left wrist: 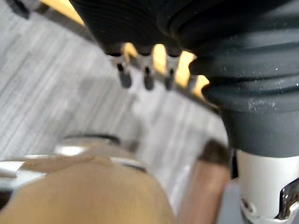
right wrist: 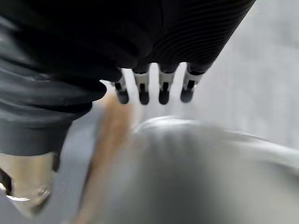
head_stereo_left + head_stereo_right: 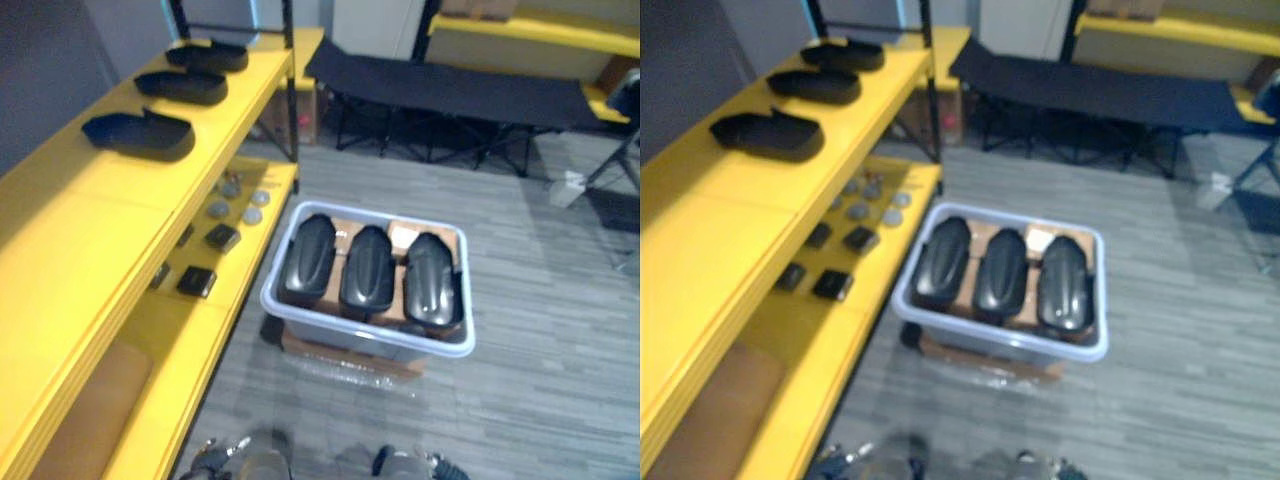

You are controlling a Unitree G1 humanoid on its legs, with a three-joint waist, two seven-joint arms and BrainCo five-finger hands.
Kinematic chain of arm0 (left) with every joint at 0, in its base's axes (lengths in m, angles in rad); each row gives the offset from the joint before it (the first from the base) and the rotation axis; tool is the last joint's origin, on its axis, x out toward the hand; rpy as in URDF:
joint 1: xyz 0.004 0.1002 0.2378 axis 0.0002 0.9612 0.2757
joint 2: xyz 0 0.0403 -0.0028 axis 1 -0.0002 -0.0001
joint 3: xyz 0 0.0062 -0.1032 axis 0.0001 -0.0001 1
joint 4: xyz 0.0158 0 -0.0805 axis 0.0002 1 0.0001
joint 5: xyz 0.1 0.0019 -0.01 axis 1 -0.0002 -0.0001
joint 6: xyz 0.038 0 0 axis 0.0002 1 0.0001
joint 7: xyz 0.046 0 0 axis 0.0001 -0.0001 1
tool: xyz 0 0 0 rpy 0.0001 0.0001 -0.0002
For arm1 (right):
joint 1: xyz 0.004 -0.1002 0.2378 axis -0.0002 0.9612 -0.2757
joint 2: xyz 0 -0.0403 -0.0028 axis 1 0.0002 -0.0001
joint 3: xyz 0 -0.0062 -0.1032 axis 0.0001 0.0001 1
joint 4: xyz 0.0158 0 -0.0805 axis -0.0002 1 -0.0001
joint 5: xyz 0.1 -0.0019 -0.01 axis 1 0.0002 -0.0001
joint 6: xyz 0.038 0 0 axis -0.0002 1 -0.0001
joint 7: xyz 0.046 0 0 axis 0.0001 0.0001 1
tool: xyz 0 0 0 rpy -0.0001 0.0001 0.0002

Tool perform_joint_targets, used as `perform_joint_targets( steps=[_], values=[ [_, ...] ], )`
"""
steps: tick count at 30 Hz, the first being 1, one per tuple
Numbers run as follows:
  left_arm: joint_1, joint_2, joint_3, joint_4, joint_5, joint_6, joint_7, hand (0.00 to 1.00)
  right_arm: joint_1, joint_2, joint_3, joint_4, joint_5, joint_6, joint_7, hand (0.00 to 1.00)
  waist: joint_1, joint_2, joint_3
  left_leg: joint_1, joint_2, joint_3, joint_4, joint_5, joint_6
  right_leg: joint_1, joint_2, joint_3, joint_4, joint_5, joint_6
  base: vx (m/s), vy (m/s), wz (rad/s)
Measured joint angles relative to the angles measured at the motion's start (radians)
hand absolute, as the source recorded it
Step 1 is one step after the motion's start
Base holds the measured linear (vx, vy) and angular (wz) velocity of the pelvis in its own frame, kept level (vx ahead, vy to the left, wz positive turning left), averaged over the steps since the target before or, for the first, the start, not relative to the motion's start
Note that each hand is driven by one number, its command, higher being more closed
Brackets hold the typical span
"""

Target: Walk over and take plastic housings, then place them on the shelf

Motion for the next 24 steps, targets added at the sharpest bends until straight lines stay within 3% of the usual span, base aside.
perform_joint_targets(
  steps=[2, 4, 5, 7, 9, 13, 15, 18, 20, 23, 24],
  values=[
    [0.008, -0.010, 0.003, 0.004, -0.060, -0.004, 0.058, 0.00, -0.068, -0.020, 0.172, -0.220, -0.104, -0.055, -0.001, 0.00, 0.013, 0.007, 0.032, -0.031, 0.038, 0.072, 0.032, 0.000, 0.001, 0.012, -0.007, -0.055, -0.017, -0.002, 0.000, -0.11, -0.014, 0.55],
    [0.004, -0.010, 0.003, 0.006, -0.076, 0.002, 0.066, 0.00, -0.143, -0.026, 0.254, -0.304, -0.173, -0.059, 0.018, 0.00, 0.027, 0.012, 0.047, -0.051, 0.053, 0.090, 0.055, 0.006, 0.009, 0.025, -0.019, -0.087, 0.002, -0.015, 0.006, -0.02, -0.012, 0.69],
    [0.003, -0.010, 0.003, 0.013, -0.064, 0.007, 0.065, 0.00, -0.177, -0.027, 0.299, -0.343, -0.200, -0.060, 0.038, 0.00, 0.054, 0.009, 0.050, -0.055, 0.049, 0.085, 0.064, 0.014, 0.011, 0.029, -0.030, -0.091, 0.015, -0.017, 0.004, 0.04, 0.000, 0.54],
    [0.012, -0.009, 0.010, 0.020, -0.023, 0.014, 0.053, 0.00, -0.203, -0.048, 0.376, -0.441, -0.199, -0.058, 0.095, 0.00, 0.072, 0.000, 0.052, -0.053, 0.034, 0.079, 0.064, 0.015, 0.017, 0.046, -0.039, -0.091, 0.013, -0.011, 0.004, 0.12, 0.036, 0.35],
    [0.030, -0.003, 0.032, 0.023, 0.002, 0.014, 0.037, 0.00, -0.226, -0.092, 0.453, -0.572, -0.191, -0.059, 0.189, 0.00, 0.071, -0.016, 0.059, -0.023, 0.026, 0.109, 0.064, 0.016, 0.018, 0.084, -0.044, -0.082, -0.007, -0.005, 0.010, 0.14, 0.069, 0.29],
    [0.034, 0.012, 0.032, 0.020, 0.022, -0.004, 0.028, 0.00, -0.225, -0.157, 0.487, -0.802, -0.153, -0.062, 0.240, 0.00, 0.069, -0.038, 0.055, 0.021, 0.038, 0.156, 0.040, 0.015, 0.016, 0.111, -0.030, -0.046, -0.024, 0.019, -0.014, 0.06, 0.033, -0.07],
    [0.029, 0.019, 0.031, 0.018, 0.023, -0.005, 0.028, 0.00, -0.226, -0.167, 0.424, -0.980, -0.111, -0.070, 0.182, 0.00, 0.060, -0.043, 0.055, 0.046, 0.050, 0.176, 0.024, 0.013, 0.012, 0.112, -0.017, -0.024, -0.030, 0.039, -0.027, 0.00, 0.021, -0.27],
    [0.029, 0.021, 0.030, 0.018, 0.024, -0.005, 0.029, 0.00, -0.240, -0.120, 0.250, -1.044, -0.076, -0.083, 0.035, 0.00, 0.054, -0.053, 0.049, 0.065, 0.047, 0.191, 0.009, 0.013, 0.012, 0.113, -0.019, -0.012, -0.030, 0.040, -0.027, -0.03, 0.018, -0.14],
    [0.029, 0.017, 0.030, 0.017, 0.050, -0.006, 0.034, 0.00, -0.282, -0.097, 0.039, -1.020, -0.080, -0.079, -0.143, 0.00, 0.049, -0.052, 0.050, 0.071, 0.044, 0.196, 0.002, 0.013, 0.013, 0.111, -0.021, 0.002, -0.030, 0.040, -0.027, -0.08, 0.019, -0.09],
    [0.034, 0.008, 0.027, 0.019, 0.062, -0.009, 0.042, 0.00, -0.336, -0.098, -0.182, -0.919, -0.072, -0.047, -0.367, 0.00, 0.030, -0.040, 0.056, 0.068, 0.044, 0.208, 0.002, 0.016, 0.013, 0.102, -0.021, 0.012, -0.036, 0.040, -0.027, -0.08, 0.004, -0.10],
    [0.036, 0.007, 0.027, 0.019, 0.062, -0.012, 0.045, 0.00, -0.341, -0.099, -0.221, -0.898, -0.067, -0.041, -0.404, 0.00, 0.028, -0.036, 0.054, 0.062, 0.044, 0.216, 0.002, 0.017, 0.014, 0.092, -0.020, 0.022, -0.038, 0.040, -0.027, -0.09, 0.004, -0.33]
  ],
)
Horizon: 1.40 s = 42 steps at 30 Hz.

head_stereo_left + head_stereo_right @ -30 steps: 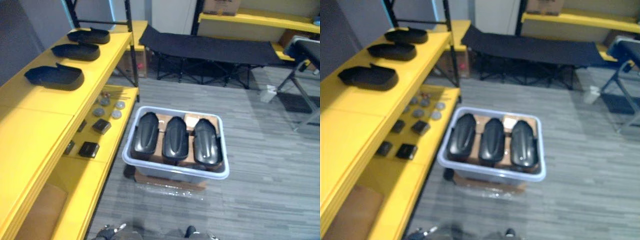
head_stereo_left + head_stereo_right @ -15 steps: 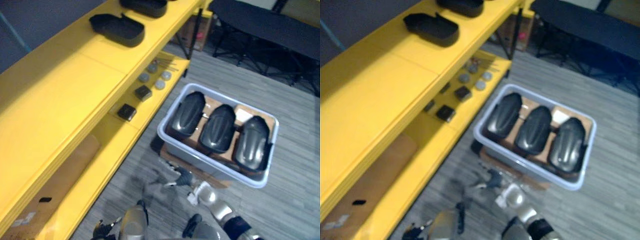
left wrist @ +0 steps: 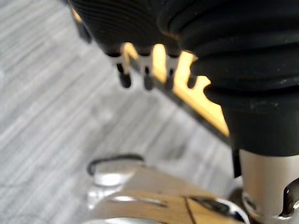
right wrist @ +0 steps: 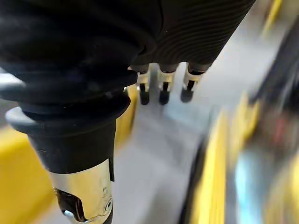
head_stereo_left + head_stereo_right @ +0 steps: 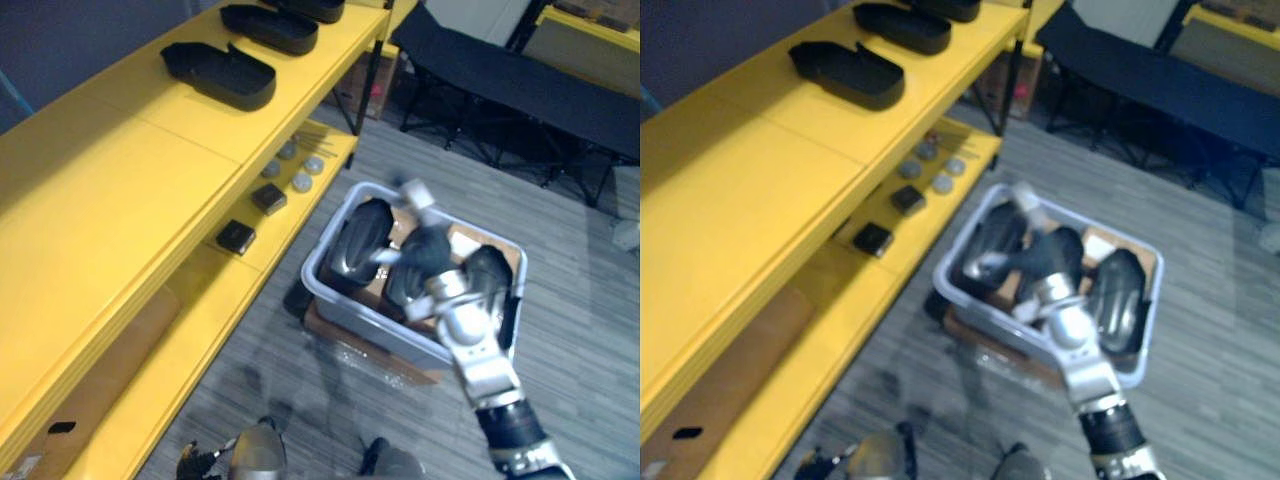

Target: Walk over and take plastic housings, then place them on the shelf

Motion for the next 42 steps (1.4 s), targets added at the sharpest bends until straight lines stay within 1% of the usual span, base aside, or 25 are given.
perform_joint_targets(
  steps=[1, 2, 3, 4, 5, 6, 8, 9, 10, 11, 13, 15, 18, 19, 22, 26, 30, 32, 34, 35, 36, 39, 40, 42],
  values=[
    [0.001, -0.008, 0.000, 0.000, 0.000, -0.006, 0.003, 0.00, -0.010, -0.006, -0.070, 0.045, 0.003, 0.010, -0.059, 0.00, -0.002, 0.010, 0.004, -0.007, 0.000, 0.017, 0.001, 0.002, 0.001, -0.017, 0.001, 0.015, -0.009, 0.000, 0.001, -0.07, 0.004, -0.40],
    [0.000, -0.017, 0.000, -0.004, 0.000, -0.009, 0.006, 0.00, -0.014, -0.021, -0.128, 0.092, 0.001, 0.032, -0.117, 0.00, -0.014, 0.027, 0.013, -0.018, 0.003, 0.028, 0.008, 0.002, 0.002, -0.032, 0.002, 0.026, -0.014, 0.006, 0.010, -0.09, 0.009, -0.39],
    [0.001, -0.021, -0.001, -0.006, 0.000, -0.013, 0.008, 0.00, -0.015, -0.031, -0.151, 0.119, 0.002, 0.041, -0.143, 0.00, -0.020, 0.035, 0.015, -0.025, 0.004, 0.034, 0.010, 0.003, 0.003, -0.043, 0.002, 0.034, -0.014, 0.007, 0.011, -0.07, 0.006, -0.26],
    [0.001, -0.026, -0.003, -0.009, 0.000, -0.016, 0.010, 0.00, -0.020, -0.051, -0.183, 0.164, 0.011, 0.053, -0.175, 0.00, -0.029, 0.050, 0.024, -0.036, 0.005, 0.036, 0.016, 0.003, 0.004, -0.054, 0.002, 0.038, -0.014, 0.009, 0.016, -0.07, 0.004, -0.21],
    [0.001, -0.031, -0.006, -0.010, -0.001, -0.030, 0.017, 0.00, -0.036, -0.090, -0.232, 0.250, 0.037, 0.072, -0.208, 0.00, -0.050, 0.072, 0.038, -0.057, 0.011, 0.039, 0.033, 0.003, 0.004, -0.075, 0.003, 0.044, -0.012, 0.014, 0.023, -0.07, 0.000, -0.18],
    [0.000, -0.033, -0.006, -0.011, -0.003, -0.039, 0.019, 0.00, -0.048, -0.109, -0.248, 0.289, 0.051, 0.077, -0.219, 0.00, -0.055, 0.081, 0.047, -0.064, 0.013, 0.042, 0.038, 0.002, 0.005, -0.084, 0.004, 0.047, -0.011, 0.017, 0.029, -0.08, 0.005, -0.27],
    [-0.003, -0.054, -0.007, -0.041, -0.014, -0.070, 0.031, 0.00, -0.118, -0.201, -0.291, 0.445, 0.110, 0.081, -0.243, 0.00, -0.059, 0.112, 0.091, -0.099, 0.026, 0.062, 0.065, 0.000, 0.009, -0.131, 0.007, 0.067, -0.001, 0.024, 0.039, -0.11, 0.012, -0.28],
    [-0.007, -0.059, -0.007, -0.045, -0.020, -0.078, 0.035, 0.00, -0.137, -0.228, -0.296, 0.482, 0.123, 0.080, -0.249, 0.00, -0.060, 0.120, 0.099, -0.114, 0.029, 0.062, 0.076, -0.002, 0.013, -0.146, 0.007, 0.067, 0.005, 0.024, 0.040, -0.12, 0.017, -0.13],
    [-0.010, -0.060, -0.023, -0.052, -0.036, -0.086, 0.042, 0.00, -0.178, -0.279, -0.294, 0.564, 0.147, 0.080, -0.263, 0.00, -0.059, 0.134, 0.111, -0.151, 0.037, 0.061, 0.100, -0.005, 0.017, -0.183, 0.006, 0.072, 0.024, 0.024, 0.040, -0.10, 0.017, -0.05],
    [-0.013, -0.060, -0.034, -0.051, -0.051, -0.091, 0.044, 0.00, -0.205, -0.300, -0.291, 0.610, 0.152, 0.080, -0.264, 0.00, -0.058, 0.139, 0.114, -0.171, 0.041, 0.061, 0.113, -0.008, 0.021, -0.205, 0.006, 0.077, 0.034, 0.024, 0.040, -0.14, 0.024, -0.10],
    [-0.026, -0.065, -0.046, -0.041, -0.063, -0.092, 0.052, 0.00, -0.311, -0.378, -0.246, 0.771, 0.195, 0.080, -0.293, 0.00, -0.050, 0.159, 0.127, -0.239, 0.048, 0.063, 0.150, -0.014, 0.031, -0.280, 0.000, 0.090, 0.072, 0.024, 0.039, -0.13, 0.033, -0.06],
    [-0.045, -0.076, -0.053, -0.018, -0.069, -0.094, 0.053, 0.00, -0.374, -0.432, -0.202, 0.853, 0.222, 0.087, -0.321, 0.00, -0.043, 0.182, 0.149, -0.270, 0.048, 0.062, 0.170, -0.017, 0.038, -0.318, -0.012, 0.089, 0.093, 0.023, 0.039, -0.08, 0.034, 0.02],
    [-0.056, -0.080, -0.087, -0.005, -0.101, -0.100, 0.053, 0.00, -0.452, -0.486, -0.157, 0.913, 0.246, 0.117, -0.349, 0.00, -0.038, 0.213, 0.171, -0.308, 0.041, 0.064, 0.180, -0.018, 0.042, -0.368, -0.030, 0.089, 0.115, 0.020, 0.036, -0.08, 0.036, 0.00],
    [-0.066, -0.089, -0.098, 0.001, -0.123, -0.102, 0.053, 0.00, -0.490, -0.521, -0.136, 0.949, 0.265, 0.124, -0.351, 0.00, -0.032, 0.235, 0.183, -0.332, 0.039, 0.065, 0.182, -0.015, 0.046, -0.397, -0.034, 0.089, 0.124, 0.020, 0.035, -0.03, 0.013, -0.01],
    [-0.086, -0.099, -0.116, 0.016, -0.143, -0.103, 0.047, 0.00, -0.537, -0.563, -0.104, 0.997, 0.286, 0.153, -0.349, 0.00, -0.025, 0.269, 0.202, -0.353, 0.032, 0.067, 0.171, -0.004, 0.049, -0.435, -0.046, 0.087, 0.146, 0.015, 0.030, 0.01, -0.008, -0.01],
    [-0.087, -0.102, -0.125, 0.017, -0.178, -0.103, 0.027, 0.00, -0.606, -0.599, -0.054, 1.034, 0.286, 0.163, -0.346, 0.00, -0.025, 0.278, 0.202, -0.405, 0.012, 0.057, 0.149, 0.022, 0.055, -0.515, -0.065, 0.075, 0.193, 0.011, 0.021, 0.06, -0.052, 0.00],
    [-0.088, -0.095, -0.146, 0.014, -0.179, -0.103, 0.019, 0.00, -0.631, -0.629, -0.012, 1.048, 0.303, 0.185, -0.343, 0.00, -0.024, 0.282, 0.199, -0.424, -0.002, 0.029, 0.147, 0.023, 0.056, -0.519, -0.077, 0.049, 0.194, 0.009, 0.019, 0.03, -0.007, 0.13],
    [-0.088, -0.094, -0.153, 0.009, -0.179, -0.103, 0.003, 0.00, -0.660, -0.646, 0.017, 1.072, 0.303, 0.185, -0.339, 0.00, -0.020, 0.283, 0.199, -0.440, -0.015, 0.015, 0.144, 0.027, 0.062, -0.521, -0.089, 0.034, 0.188, 0.010, 0.020, 0.01, 0.050, 0.22],
    [-0.088, -0.094, -0.155, -0.001, -0.180, -0.104, -0.002, 0.00, -0.686, -0.648, 0.042, 1.077, 0.298, 0.185, -0.365, 0.00, -0.006, 0.285, 0.197, -0.447, -0.025, 0.011, 0.145, 0.028, 0.063, -0.524, -0.098, 0.031, 0.181, 0.011, 0.022, -0.01, 0.055, 0.13],
    [-0.088, -0.094, -0.156, -0.005, -0.180, -0.108, -0.008, 0.00, -0.704, -0.648, 0.057, 1.078, 0.282, 0.185, -0.405, 0.00, 0.001, 0.288, 0.195, -0.453, -0.026, 0.009, 0.147, 0.028, 0.063, -0.527, -0.098, 0.030, 0.177, 0.014, 0.024, 0.00, 0.043, 0.04],
    [-0.087, -0.094, -0.157, -0.007, -0.180, -0.110, -0.009, 0.00, -0.713, -0.648, 0.061, 1.078, 0.274, 0.184, -0.424, 0.00, 0.005, 0.288, 0.195, -0.456, -0.026, 0.009, 0.148, 0.028, 0.063, -0.529, -0.099, 0.030, 0.177, 0.015, 0.024, 0.00, 0.032, 0.02],
    [-0.086, -0.094, -0.164, -0.009, -0.211, -0.113, -0.016, 0.00, -0.748, -0.651, 0.071, 1.077, 0.235, 0.185, -0.563, 0.00, 0.012, 0.291, 0.194, -0.460, -0.028, 0.006, 0.150, 0.028, 0.063, -0.530, -0.099, 0.030, 0.174, 0.017, 0.025, 0.00, 0.000, 0.00],
    [-0.086, -0.094, -0.164, -0.009, -0.218, -0.112, -0.017, 0.00, -0.754, -0.663, 0.071, 1.076, 0.222, 0.185, -0.608, 0.00, 0.014, 0.294, 0.191, -0.462, -0.029, 0.004, 0.151, 0.028, 0.063, -0.530, -0.099, 0.029, 0.172, 0.017, 0.026, 0.00, 0.000, 0.00],
    [-0.086, -0.097, -0.166, -0.009, -0.219, -0.113, -0.021, 0.00, -0.760, -0.690, 0.070, 1.072, 0.202, 0.185, -0.670, 0.00, 0.018, 0.303, 0.185, -0.463, -0.030, 0.002, 0.152, 0.028, 0.063, -0.529, -0.098, 0.029, 0.173, 0.020, 0.028, 0.04, 0.014, -0.01]
  ],
)
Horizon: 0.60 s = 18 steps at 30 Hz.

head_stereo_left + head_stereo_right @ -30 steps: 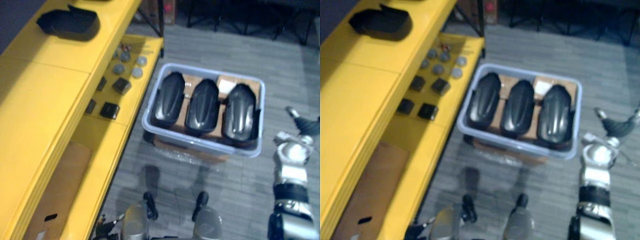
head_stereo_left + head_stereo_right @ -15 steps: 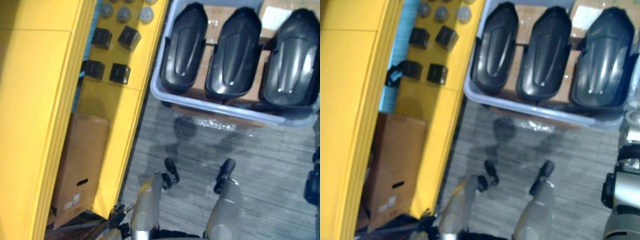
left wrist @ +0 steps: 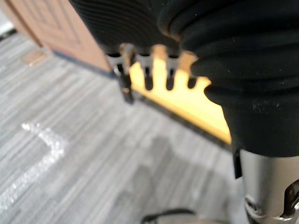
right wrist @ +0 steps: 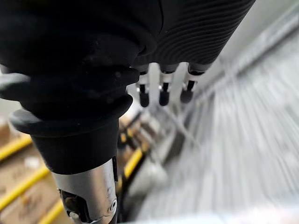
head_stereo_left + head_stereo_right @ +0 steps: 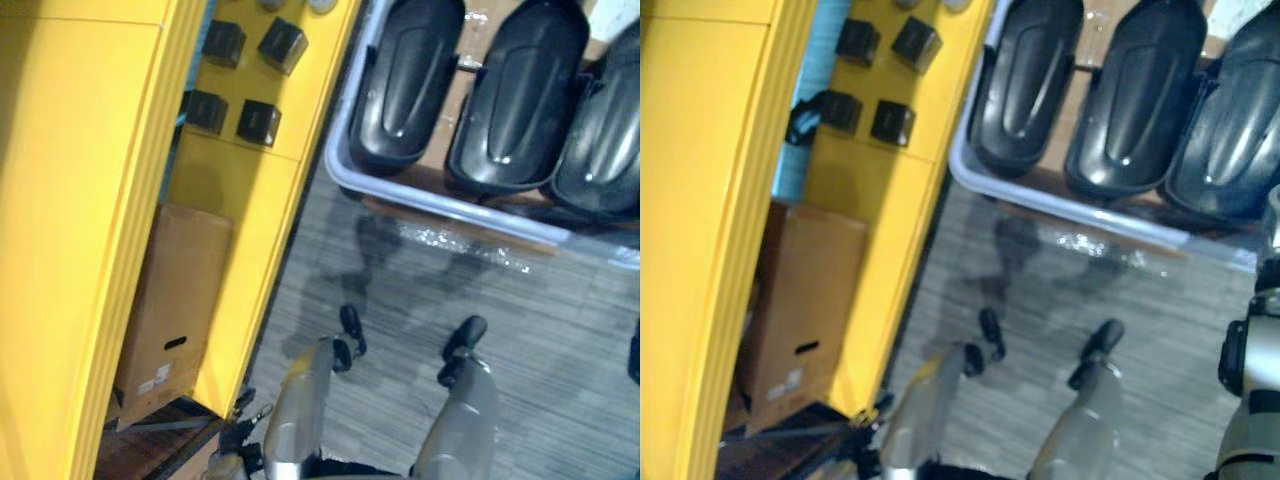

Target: Walk over and take plastic housings, then place them on the shelf

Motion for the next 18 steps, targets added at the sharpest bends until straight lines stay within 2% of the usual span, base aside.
perform_joint_targets(
  steps=[1, 5, 9, 11, 14, 18],
  values=[
    [0.000, 0.000, -0.009, 0.000, -0.004, 0.000, -0.017, 0.00, -0.006, -0.015, 0.000, -0.003, -0.021, 0.000, -0.046, 0.00, 0.001, 0.005, -0.004, 0.000, -0.001, -0.002, 0.002, 0.000, 0.000, 0.001, 0.000, 0.000, -0.001, 0.000, 0.000, 0.04, 0.015, -0.02],
    [0.000, 0.002, -0.036, -0.001, -0.032, 0.002, -0.049, 0.00, -0.044, -0.036, -0.005, -0.010, -0.061, 0.000, -0.148, 0.00, -0.001, 0.017, -0.012, 0.000, -0.002, -0.022, 0.006, -0.001, 0.000, 0.005, 0.003, 0.000, -0.001, 0.000, 0.000, 0.00, 0.000, 0.00],
    [0.001, 0.003, -0.036, -0.004, -0.040, 0.005, -0.066, 0.00, -0.054, -0.048, -0.007, -0.031, -0.080, -0.001, -0.185, 0.00, -0.001, 0.017, -0.012, 0.000, 0.005, -0.024, 0.019, -0.010, 0.000, 0.005, 0.007, 0.002, -0.002, 0.000, -0.001, -0.01, 0.009, -0.03],
    [0.001, 0.003, -0.037, -0.004, -0.040, 0.012, -0.067, 0.00, -0.054, -0.048, -0.007, -0.056, -0.082, -0.006, -0.178, 0.00, -0.004, 0.017, -0.012, -0.001, 0.009, -0.023, 0.030, -0.017, 0.001, 0.006, 0.008, 0.004, -0.003, 0.001, -0.002, -0.03, 0.038, -0.07],
    [0.001, 0.005, -0.040, -0.004, -0.040, 0.019, -0.067, 0.00, -0.052, -0.048, -0.005, -0.075, -0.078, -0.007, -0.130, 0.00, -0.005, 0.017, -0.012, -0.007, 0.013, -0.023, 0.036, -0.021, 0.000, 0.006, 0.013, 0.004, -0.011, 0.006, -0.004, -0.01, 0.013, -0.01],
    [0.001, 0.011, -0.059, -0.008, -0.065, 0.019, -0.066, 0.00, -0.013, -0.042, 0.006, -0.081, -0.031, -0.006, -0.011, 0.00, 0.002, 0.018, -0.012, -0.008, 0.018, -0.021, 0.035, -0.020, 0.000, 0.006, 0.019, 0.003, -0.017, 0.010, -0.004, 0.01, 0.002, -0.02]
  ],
)
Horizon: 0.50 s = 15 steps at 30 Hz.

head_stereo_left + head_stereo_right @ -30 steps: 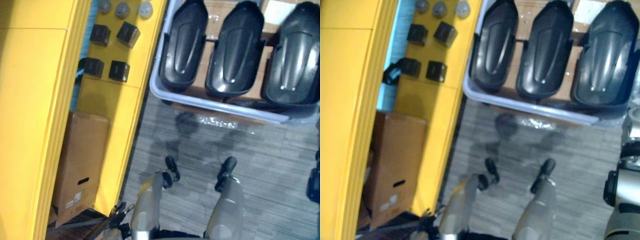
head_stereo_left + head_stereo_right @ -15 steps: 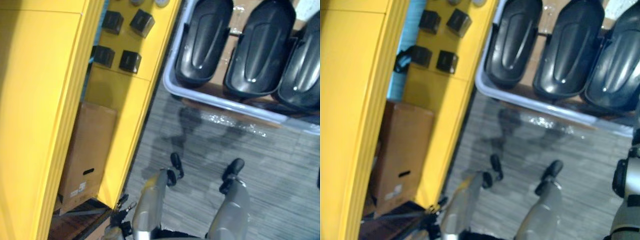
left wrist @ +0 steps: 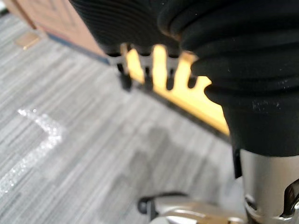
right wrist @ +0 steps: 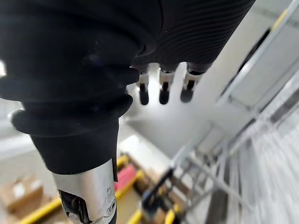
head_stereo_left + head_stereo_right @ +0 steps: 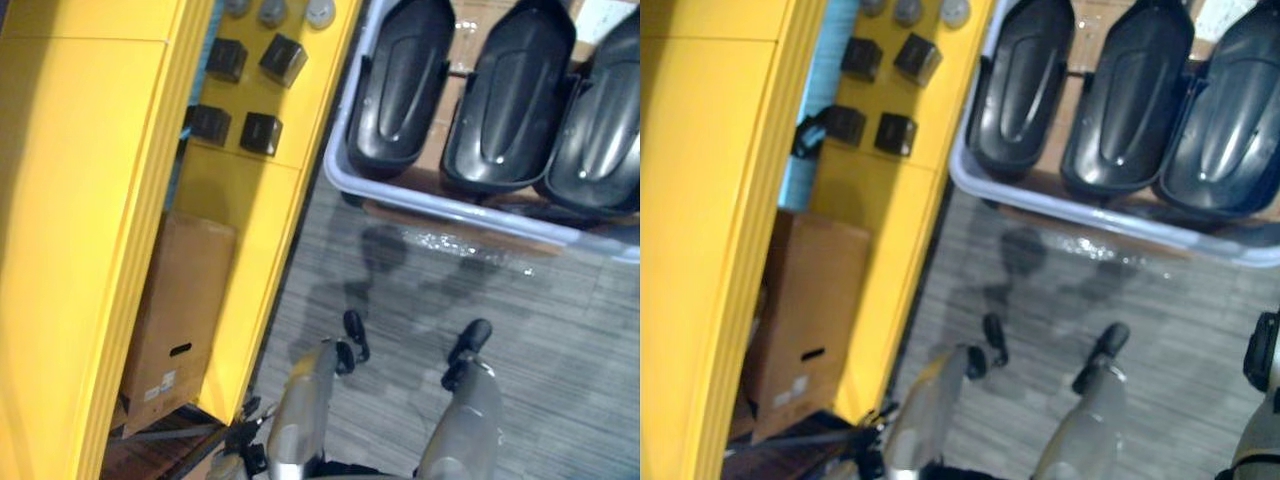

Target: Walk over and take plastic housings, then place them on the shelf

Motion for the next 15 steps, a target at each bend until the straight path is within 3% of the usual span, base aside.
perform_joint_targets(
  steps=[8, 15],
  values=[
    [0.000, -0.010, -0.014, 0.019, -0.003, -0.017, 0.000, 0.00, 0.045, 0.066, 0.018, 0.054, 0.133, 0.000, 0.220, 0.00, 0.017, 0.028, -0.020, 0.000, -0.006, 0.000, -0.010, 0.001, 0.000, 0.001, -0.002, 0.000, -0.003, 0.003, 0.004, 0.02, 0.005, 0.00],
    [0.000, -0.019, -0.017, 0.030, -0.003, -0.029, -0.001, 0.00, 0.073, 0.068, 0.022, 0.083, 0.154, 0.007, 0.305, 0.00, 0.035, 0.044, -0.032, 0.016, -0.019, 0.003, -0.045, 0.015, -0.003, 0.002, -0.008, 0.001, -0.007, 0.003, 0.004, 0.01, -0.001, 0.01]
  ],
)
